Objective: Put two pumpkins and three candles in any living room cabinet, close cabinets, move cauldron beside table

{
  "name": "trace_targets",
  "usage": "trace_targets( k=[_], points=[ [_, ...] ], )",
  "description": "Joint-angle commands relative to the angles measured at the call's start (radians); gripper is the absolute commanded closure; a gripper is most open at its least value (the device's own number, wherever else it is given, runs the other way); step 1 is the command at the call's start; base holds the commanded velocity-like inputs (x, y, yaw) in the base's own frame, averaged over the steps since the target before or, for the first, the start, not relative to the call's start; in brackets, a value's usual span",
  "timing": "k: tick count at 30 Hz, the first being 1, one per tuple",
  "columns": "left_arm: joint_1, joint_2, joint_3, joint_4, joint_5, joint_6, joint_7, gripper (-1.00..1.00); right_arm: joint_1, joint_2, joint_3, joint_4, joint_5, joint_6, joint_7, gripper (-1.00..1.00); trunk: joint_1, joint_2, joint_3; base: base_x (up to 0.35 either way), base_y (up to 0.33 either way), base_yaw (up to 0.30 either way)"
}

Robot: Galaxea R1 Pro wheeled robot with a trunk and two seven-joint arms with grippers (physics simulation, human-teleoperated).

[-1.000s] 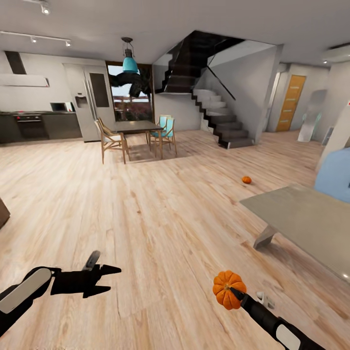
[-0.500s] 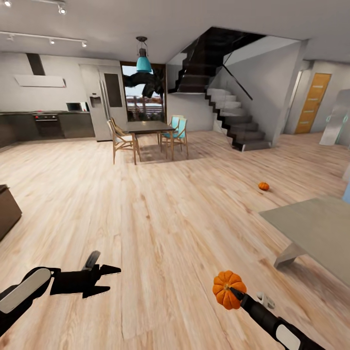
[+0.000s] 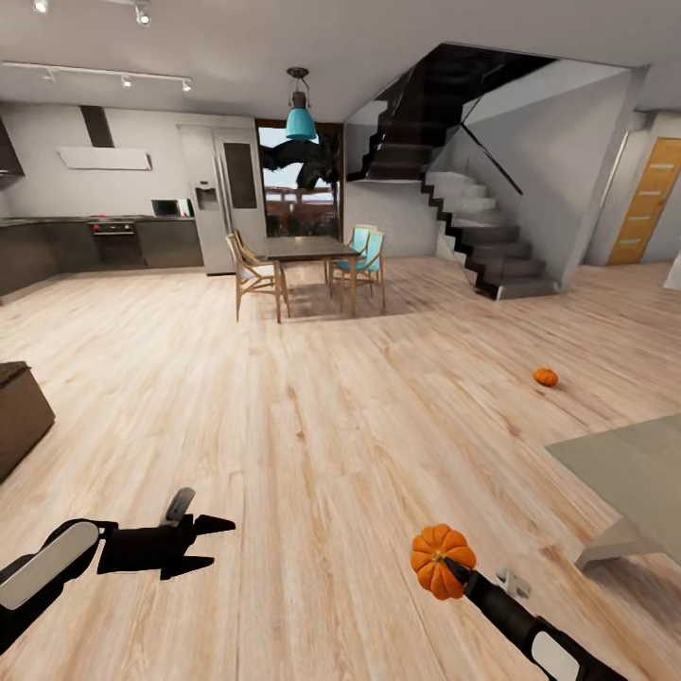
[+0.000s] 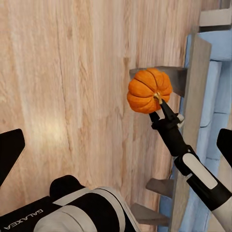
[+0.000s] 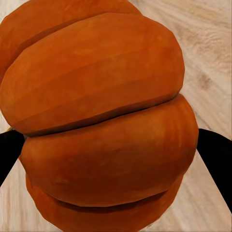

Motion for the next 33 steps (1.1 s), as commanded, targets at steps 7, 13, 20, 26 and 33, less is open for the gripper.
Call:
trace_targets(
  k=[7, 13, 20, 26, 33],
  points=[
    [-0.001, 0.001, -0.003, 0.001, -0.007, -0.001, -0.010, -1.00, -0.001, 0.000, 0.010, 0.000, -0.012, -0.002, 0.002, 1.00, 0.000, 0.000, -0.001, 0.329, 0.000, 0.009],
    [-0.001, 0.001, -0.004, 0.001, -0.006, -0.001, -0.012, -1.00, -0.001, 0.000, 0.010, 0.000, -0.011, -0.002, 0.002, 1.00, 0.000, 0.000, -0.001, 0.329, 0.000, 0.000],
    [-0.001, 0.001, -0.004, 0.001, -0.006, -0.001, -0.013, -1.00, -0.001, 0.001, 0.011, 0.000, -0.010, -0.002, 0.001, 1.00, 0.000, 0.000, -0.001, 0.328, 0.045, 0.000],
    [-0.001, 0.001, -0.002, 0.001, -0.007, -0.001, -0.012, -1.00, -0.001, 0.002, 0.012, 0.000, -0.010, -0.003, 0.001, 1.00, 0.000, 0.000, -0.001, 0.314, 0.148, 0.035],
    [-0.001, 0.001, 0.004, 0.001, -0.007, -0.001, -0.010, -1.00, -0.001, 0.000, 0.011, 0.000, -0.010, -0.002, 0.002, 1.00, 0.000, 0.000, -0.001, 0.311, 0.137, 0.257]
  ],
)
